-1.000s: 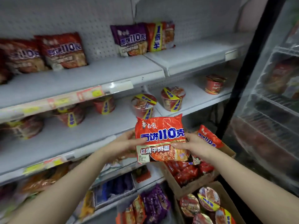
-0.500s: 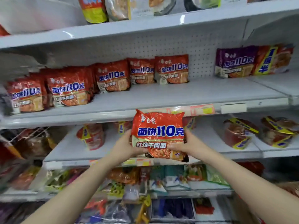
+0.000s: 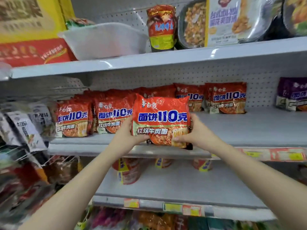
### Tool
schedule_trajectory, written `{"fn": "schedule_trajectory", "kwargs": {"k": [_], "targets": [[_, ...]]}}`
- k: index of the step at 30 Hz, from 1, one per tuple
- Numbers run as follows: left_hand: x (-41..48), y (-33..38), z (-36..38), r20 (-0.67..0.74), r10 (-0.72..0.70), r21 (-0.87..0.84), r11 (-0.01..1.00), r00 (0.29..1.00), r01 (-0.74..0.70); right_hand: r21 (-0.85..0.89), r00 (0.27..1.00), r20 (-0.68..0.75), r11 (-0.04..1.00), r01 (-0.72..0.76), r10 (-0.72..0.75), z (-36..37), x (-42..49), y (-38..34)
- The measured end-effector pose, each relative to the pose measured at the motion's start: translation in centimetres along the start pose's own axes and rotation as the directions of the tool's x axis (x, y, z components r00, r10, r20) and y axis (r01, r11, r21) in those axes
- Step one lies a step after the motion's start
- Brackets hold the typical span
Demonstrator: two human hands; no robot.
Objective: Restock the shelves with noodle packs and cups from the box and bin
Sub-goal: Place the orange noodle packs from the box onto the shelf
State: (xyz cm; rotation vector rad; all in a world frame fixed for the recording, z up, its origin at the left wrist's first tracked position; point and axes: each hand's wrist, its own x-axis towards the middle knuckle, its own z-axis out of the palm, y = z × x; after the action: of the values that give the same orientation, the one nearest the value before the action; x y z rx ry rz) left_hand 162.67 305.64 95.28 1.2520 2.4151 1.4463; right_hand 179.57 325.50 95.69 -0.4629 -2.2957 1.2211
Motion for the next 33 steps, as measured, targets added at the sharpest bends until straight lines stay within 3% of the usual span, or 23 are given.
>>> {"fn": "schedule_trajectory", "kwargs": {"k": [8,14,22,25,26,29,33], "targets": [[8.9,-0.6,2.5,-0.050,-0.146,0.225,0.962,0.988,0.153,-0.315,0.998,0.025,0.947,0.057,-0.052,-0.1,12.0,2.8],[14.9,-3.0,5.4,-0.095,-0.245,0.263,0.929,0.965,0.261,-0.398,0.992,0.090,0.909,0.121,-0.093,1.0,18.3,6.1],[19.8,-5.2,8.3,-0.185,-0.286,0.316,0.889,0.940,0.333,-0.467,0.996,0.031,0.879,0.093,-0.089,1.8,23.3,7.8],[20.5,-4.7,8.9,-0.208,-0.262,0.490,0.806,0.942,0.332,-0.495,0.996,0.022,0.865,0.084,-0.084,1.8,23.6,8.1],[21.0,-4.8,9.0,-0.198,-0.270,0.537,0.774,0.942,0.334,-0.507,0.997,0.022,0.859,0.077,-0.077,1.9,23.6,8.2],[19.8,-4.2,8.7,-0.172,-0.350,0.438,0.810,0.921,0.389,-0.509,0.999,0.031,0.860,0.044,-0.033,1.8,23.2,8.1],[18.1,-2.4,8.2,-0.026,-0.424,0.394,0.828,0.906,0.399,-0.506,0.997,0.057,0.860,0.067,-0.044,1.4,20.9,7.8]]}}
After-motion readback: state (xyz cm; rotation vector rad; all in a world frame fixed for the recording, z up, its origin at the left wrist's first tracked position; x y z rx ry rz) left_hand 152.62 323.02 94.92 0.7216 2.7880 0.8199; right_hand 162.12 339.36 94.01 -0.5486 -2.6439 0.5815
